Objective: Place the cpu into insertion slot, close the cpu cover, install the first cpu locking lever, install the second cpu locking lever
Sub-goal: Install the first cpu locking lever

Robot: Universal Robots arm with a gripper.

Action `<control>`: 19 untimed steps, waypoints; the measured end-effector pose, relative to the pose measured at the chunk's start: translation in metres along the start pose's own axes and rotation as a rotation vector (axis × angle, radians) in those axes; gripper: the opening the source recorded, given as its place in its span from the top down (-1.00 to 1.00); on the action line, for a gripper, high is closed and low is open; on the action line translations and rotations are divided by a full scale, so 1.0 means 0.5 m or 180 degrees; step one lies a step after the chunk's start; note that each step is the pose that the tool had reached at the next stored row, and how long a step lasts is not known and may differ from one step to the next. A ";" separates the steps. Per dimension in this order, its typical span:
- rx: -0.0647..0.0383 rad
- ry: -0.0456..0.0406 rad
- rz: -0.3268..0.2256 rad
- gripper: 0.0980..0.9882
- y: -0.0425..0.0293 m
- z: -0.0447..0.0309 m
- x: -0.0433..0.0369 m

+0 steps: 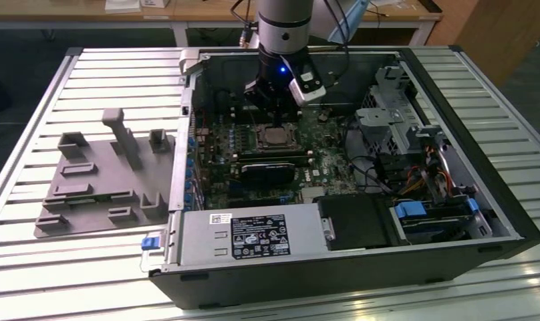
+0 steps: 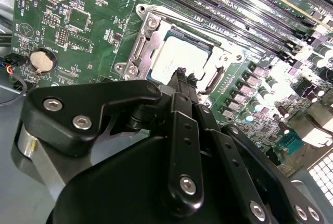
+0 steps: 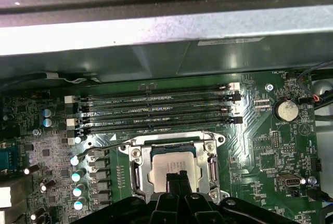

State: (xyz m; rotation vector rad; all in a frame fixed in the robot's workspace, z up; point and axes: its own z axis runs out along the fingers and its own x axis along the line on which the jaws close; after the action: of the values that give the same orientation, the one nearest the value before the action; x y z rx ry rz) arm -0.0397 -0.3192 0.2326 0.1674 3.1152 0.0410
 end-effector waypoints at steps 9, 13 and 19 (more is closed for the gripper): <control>0.0000 0.0000 0.0000 0.99 -0.001 0.000 0.007; 0.0000 0.0000 0.0000 0.99 -0.002 -0.001 0.019; -0.0001 -0.0004 0.0001 0.99 -0.006 -0.001 0.052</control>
State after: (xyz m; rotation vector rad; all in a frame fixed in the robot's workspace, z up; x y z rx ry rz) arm -0.0659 -0.3192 0.2326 0.1679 3.1138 0.0412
